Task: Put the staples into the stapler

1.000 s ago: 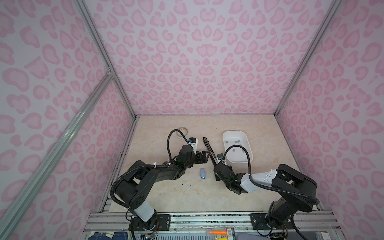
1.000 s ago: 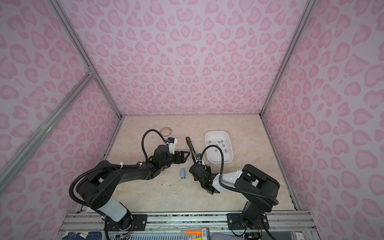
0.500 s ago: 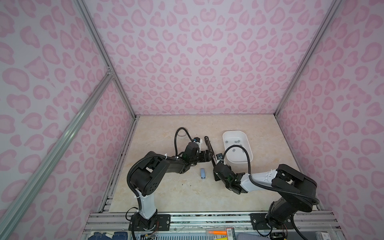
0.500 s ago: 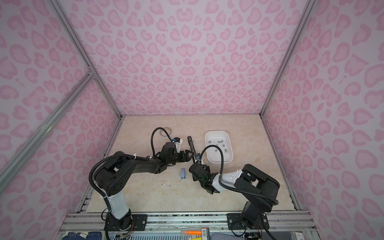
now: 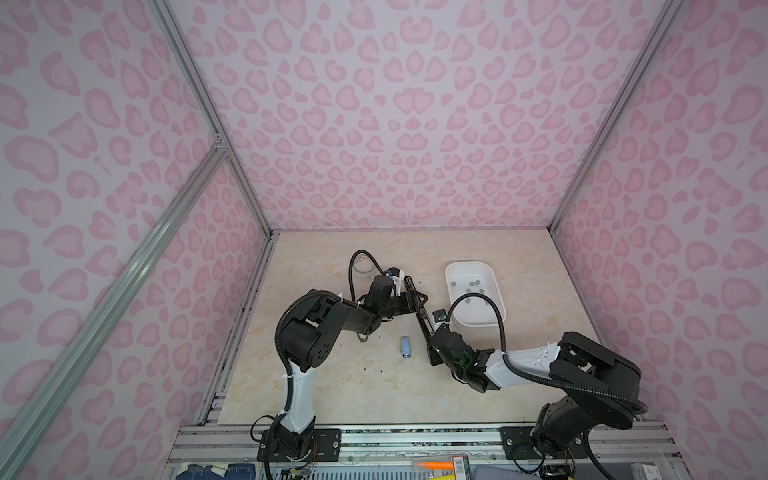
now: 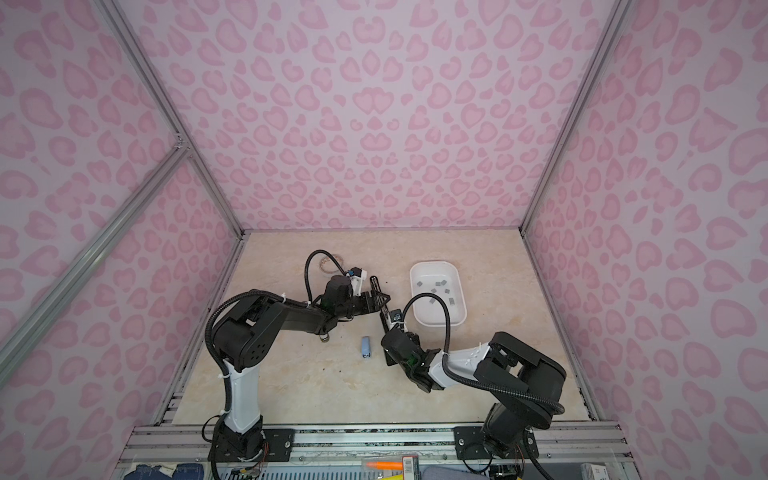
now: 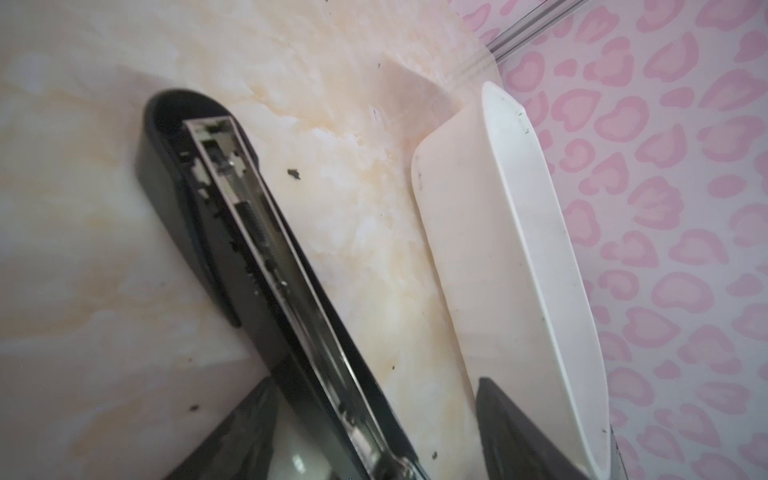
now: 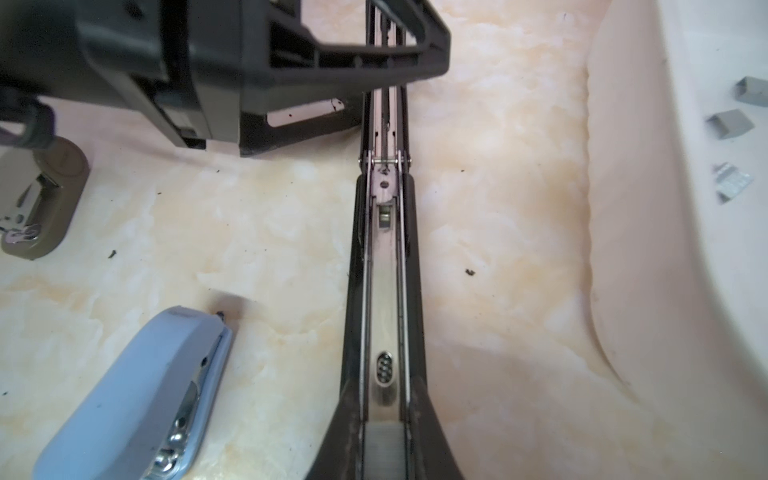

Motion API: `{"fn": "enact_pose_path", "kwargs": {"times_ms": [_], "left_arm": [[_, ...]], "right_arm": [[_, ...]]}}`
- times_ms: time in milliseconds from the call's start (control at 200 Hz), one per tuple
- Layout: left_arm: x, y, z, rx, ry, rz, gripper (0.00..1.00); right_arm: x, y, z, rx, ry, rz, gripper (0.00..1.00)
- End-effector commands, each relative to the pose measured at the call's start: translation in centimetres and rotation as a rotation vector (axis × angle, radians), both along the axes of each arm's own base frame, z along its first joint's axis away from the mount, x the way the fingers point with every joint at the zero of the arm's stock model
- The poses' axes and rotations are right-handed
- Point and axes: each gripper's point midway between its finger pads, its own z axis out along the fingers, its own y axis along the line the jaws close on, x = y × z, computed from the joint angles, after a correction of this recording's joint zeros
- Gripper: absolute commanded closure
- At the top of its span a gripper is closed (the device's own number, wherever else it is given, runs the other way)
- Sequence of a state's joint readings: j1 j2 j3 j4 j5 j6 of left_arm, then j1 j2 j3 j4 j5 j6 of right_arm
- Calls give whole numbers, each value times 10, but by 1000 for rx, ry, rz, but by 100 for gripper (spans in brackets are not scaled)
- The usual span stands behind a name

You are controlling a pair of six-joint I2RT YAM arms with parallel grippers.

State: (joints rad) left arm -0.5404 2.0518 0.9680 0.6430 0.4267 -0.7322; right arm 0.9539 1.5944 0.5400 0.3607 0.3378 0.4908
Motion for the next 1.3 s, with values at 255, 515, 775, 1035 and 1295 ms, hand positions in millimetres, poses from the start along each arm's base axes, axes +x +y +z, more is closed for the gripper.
{"fn": "enact_pose_path", "kwargs": {"times_ms": [255,515,775,1035,1295], "left_arm": [[25,1,6,-104,51,-69,28],[46,11,59,-145,-76,-66,31],[27,19,97,-164,-178,-73,39],[-18,9,122,-76,-328,-90,40],[-52,-5,116,-32,-368,-108,42]], "right_arm": [[-5,22,12,70,-43,74,96],[-9,26,14,86,-57,100,98],[-9,25,15,88,-62,94,98],[-10,23,16,97,-75,94,98],[-12,22,18,96,-92,89,95]]}}
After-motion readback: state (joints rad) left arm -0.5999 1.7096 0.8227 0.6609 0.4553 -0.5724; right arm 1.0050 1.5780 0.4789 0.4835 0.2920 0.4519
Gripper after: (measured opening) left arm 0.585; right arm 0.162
